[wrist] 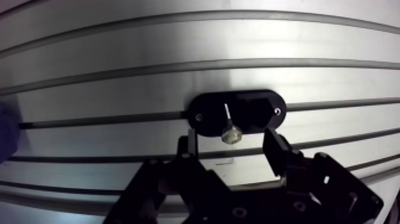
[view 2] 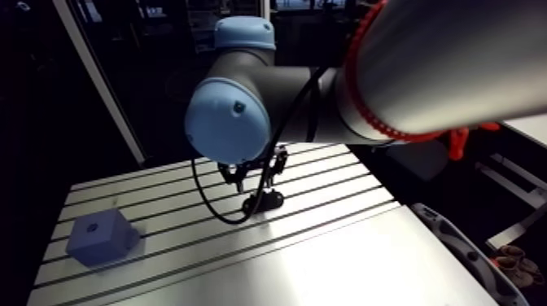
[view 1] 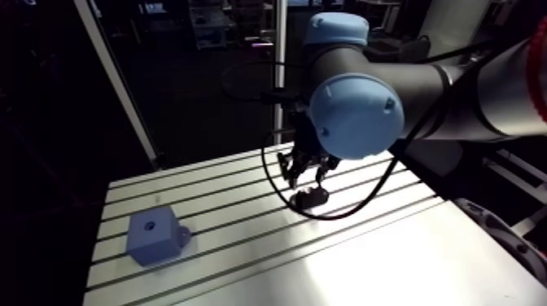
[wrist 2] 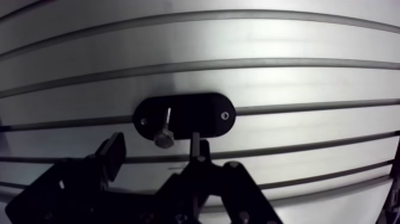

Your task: Pick up the M10 bolt and insert it into the hex recess until seated.

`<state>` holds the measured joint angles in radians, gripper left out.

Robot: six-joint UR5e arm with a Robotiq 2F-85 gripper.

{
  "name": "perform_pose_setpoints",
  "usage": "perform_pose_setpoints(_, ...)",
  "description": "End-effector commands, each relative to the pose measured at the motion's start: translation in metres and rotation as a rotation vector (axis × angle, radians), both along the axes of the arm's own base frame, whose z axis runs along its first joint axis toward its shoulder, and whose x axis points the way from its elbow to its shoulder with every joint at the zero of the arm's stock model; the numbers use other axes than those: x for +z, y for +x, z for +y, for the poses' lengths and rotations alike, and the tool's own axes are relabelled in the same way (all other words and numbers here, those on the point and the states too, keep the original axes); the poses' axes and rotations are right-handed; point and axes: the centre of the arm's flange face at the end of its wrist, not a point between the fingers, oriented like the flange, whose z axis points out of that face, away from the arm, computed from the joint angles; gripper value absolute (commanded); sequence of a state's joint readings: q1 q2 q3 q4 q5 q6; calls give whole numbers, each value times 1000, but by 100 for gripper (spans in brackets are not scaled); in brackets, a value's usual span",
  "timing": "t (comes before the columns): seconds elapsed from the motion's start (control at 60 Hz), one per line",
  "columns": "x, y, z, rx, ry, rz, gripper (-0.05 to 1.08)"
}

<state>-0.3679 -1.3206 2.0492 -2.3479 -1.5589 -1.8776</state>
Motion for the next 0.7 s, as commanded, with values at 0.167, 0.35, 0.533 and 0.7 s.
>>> perform_pose_setpoints(0.167, -4, 1, -1, 3, 11, 14, 39)
perform_pose_setpoints(0.35, -2, 0, 0, 2, 12, 17, 41)
perform_pose_setpoints(0.533, -3, 1, 0, 1, 17, 13, 41)
perform_pose_setpoints(0.7, -6, 2, 0, 1, 16, 6, 41)
